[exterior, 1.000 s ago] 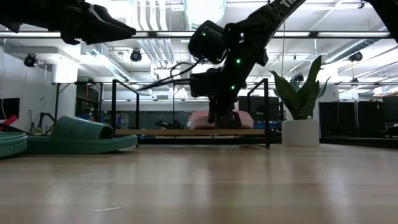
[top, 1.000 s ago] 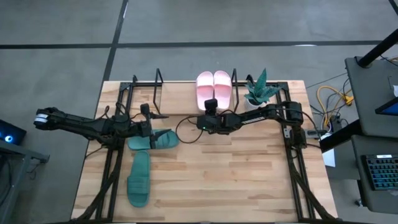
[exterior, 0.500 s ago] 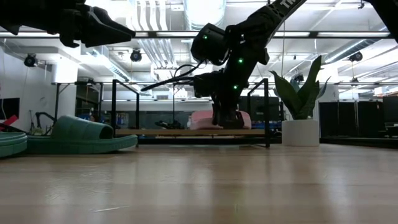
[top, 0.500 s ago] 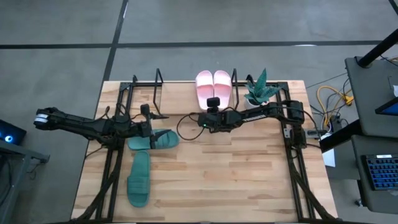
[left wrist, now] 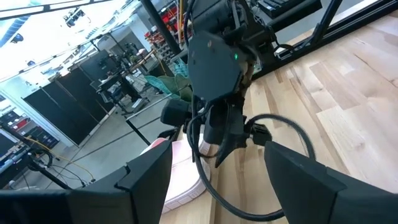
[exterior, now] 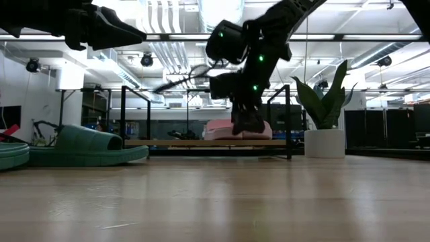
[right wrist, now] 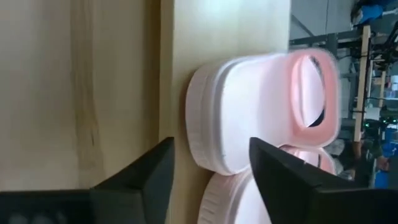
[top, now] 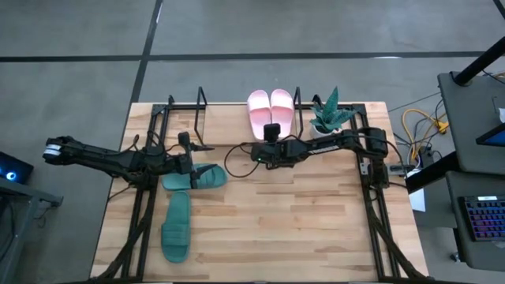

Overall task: Pick and place slides into the shelf
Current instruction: Put the pink slipper on the shelf

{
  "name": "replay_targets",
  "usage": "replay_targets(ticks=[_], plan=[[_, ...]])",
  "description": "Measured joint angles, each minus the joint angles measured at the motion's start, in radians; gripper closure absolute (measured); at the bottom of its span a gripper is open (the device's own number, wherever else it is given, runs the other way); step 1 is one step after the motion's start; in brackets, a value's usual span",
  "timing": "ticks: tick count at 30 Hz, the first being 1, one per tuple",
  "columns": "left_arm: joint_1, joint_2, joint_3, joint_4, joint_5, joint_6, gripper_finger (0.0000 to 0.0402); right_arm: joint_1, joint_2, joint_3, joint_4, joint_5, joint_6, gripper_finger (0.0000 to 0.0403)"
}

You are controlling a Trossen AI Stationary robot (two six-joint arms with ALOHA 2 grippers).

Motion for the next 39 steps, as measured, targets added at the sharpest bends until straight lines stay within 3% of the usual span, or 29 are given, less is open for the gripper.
replay_targets(ticks=[7, 15, 19, 25, 31, 39], plan=[[0.002, 0.018, -0.002, 0.010, 0.000, -0.001, 0.0162, 0.015, -0.064, 0.067, -0.097, 0.002, 0.187, 0.0181], [0.026, 0.128, 0.026, 0.077, -0.027, 0.031, 0.0187, 0.028, -0.287, 0.016, -0.042, 0.007, 0.304, 0.0216], [0.054, 0.191, 0.072, 0.080, -0.032, 0.057, 0.0225, 0.071, -0.435, -0.098, 0.152, 0.008, 0.241, 0.0242], [0.135, 0.294, 0.168, 0.077, -0.034, 0.131, 0.0304, 0.170, -0.630, -0.394, 0.663, -0.040, 0.029, 0.0277], [0.244, 0.424, 0.281, 0.068, -0.034, 0.130, 0.0389, 0.196, -0.690, -0.634, 0.982, -0.127, -0.010, 0.0294], [0.369, 0.614, 0.438, -0.021, 0.000, 0.138, 0.0401, 0.196, -0.685, -0.700, 1.147, -0.127, -0.112, 0.0296]])
